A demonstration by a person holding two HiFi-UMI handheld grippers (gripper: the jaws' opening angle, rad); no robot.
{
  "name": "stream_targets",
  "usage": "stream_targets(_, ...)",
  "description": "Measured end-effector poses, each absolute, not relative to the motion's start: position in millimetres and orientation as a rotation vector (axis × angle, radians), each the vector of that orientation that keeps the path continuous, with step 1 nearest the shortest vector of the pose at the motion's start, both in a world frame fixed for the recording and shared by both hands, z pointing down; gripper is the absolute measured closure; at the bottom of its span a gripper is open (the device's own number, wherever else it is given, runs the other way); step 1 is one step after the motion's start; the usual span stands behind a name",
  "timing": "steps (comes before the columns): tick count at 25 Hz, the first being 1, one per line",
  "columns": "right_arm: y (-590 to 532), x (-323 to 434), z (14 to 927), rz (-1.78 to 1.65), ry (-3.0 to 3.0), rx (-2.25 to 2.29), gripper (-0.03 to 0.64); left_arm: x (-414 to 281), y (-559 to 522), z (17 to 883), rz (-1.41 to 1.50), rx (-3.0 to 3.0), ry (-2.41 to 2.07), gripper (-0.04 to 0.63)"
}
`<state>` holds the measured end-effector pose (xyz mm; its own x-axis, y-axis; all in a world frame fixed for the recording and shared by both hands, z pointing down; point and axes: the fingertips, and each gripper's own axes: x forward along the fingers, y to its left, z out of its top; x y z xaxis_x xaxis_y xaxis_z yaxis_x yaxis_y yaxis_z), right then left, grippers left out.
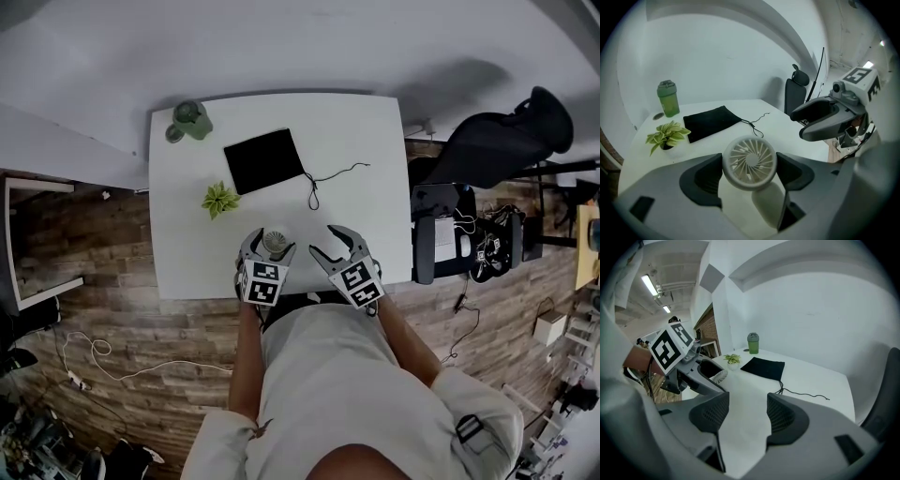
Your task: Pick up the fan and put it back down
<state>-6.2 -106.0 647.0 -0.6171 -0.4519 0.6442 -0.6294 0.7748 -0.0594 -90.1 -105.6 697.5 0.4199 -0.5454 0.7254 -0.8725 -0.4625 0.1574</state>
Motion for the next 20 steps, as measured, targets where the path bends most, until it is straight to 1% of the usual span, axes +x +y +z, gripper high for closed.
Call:
stream_targets(9, -96.1, -6.1, 673.4, 0.399, -2.291, 0.748, 0.357, -84.7, -100.4, 732.9, 0.943, 2.082, -1.136, 0.239)
stream_targets(20, -88.9, -1.5, 691.7, 0.397, -2.240, 0.715, 0.354, -79.0, -101.5, 749.9, 0.977, 2.068, -1.137, 0.239)
